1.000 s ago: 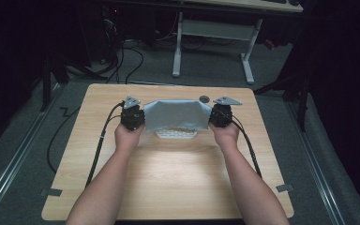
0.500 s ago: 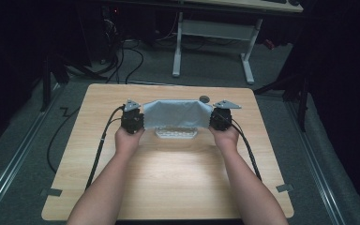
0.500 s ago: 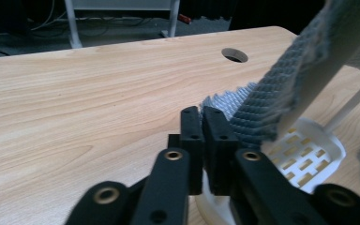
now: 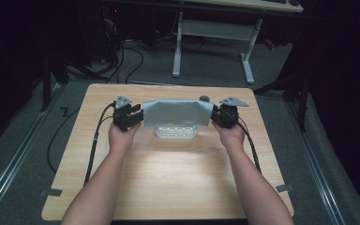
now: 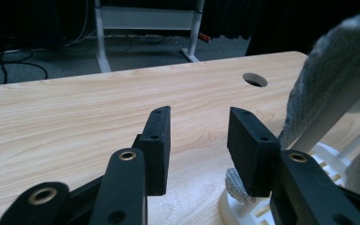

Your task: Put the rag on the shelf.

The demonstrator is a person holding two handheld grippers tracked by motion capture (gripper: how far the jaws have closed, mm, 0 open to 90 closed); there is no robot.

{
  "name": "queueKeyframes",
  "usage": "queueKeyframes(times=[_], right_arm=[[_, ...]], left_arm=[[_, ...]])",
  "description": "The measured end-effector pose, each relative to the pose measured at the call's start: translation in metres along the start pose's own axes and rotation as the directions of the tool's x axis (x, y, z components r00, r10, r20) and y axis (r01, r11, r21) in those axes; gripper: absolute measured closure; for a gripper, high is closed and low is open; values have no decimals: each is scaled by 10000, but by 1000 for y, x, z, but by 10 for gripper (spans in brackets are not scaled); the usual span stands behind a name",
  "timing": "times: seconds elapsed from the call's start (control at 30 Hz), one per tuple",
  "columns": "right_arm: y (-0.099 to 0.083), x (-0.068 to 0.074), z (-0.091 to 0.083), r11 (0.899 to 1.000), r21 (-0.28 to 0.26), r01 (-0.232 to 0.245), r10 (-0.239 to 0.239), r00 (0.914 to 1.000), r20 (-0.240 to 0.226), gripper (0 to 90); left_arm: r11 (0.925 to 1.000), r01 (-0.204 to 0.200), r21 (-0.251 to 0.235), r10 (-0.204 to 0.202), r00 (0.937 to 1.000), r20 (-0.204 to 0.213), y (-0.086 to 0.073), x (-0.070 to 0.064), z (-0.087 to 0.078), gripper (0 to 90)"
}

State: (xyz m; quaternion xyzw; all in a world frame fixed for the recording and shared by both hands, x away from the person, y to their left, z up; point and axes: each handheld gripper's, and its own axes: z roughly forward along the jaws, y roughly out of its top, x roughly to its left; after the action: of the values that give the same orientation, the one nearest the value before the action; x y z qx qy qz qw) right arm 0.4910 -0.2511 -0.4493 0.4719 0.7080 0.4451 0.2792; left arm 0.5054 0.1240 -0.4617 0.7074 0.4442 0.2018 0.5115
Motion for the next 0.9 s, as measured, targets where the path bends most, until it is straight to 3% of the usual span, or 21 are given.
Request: queueKeyframes(times=[0.5, 0.77, 0.9], right_arm=[[5, -14, -22, 10000, -77, 37, -34, 9992, 405, 625], [3, -11, -38, 9993, -215, 290, -280, 9985, 463, 601], [-8, -7, -50, 9995, -320, 86, -78, 9996, 256, 574]], left_arm=[[9999, 67, -105, -69, 9996, -272, 5, 12, -24, 557], [9997, -53, -250, 39, 9983, -575, -6, 13, -43, 498], [9988, 150, -462, -157, 9998, -154, -19, 8, -59, 456]])
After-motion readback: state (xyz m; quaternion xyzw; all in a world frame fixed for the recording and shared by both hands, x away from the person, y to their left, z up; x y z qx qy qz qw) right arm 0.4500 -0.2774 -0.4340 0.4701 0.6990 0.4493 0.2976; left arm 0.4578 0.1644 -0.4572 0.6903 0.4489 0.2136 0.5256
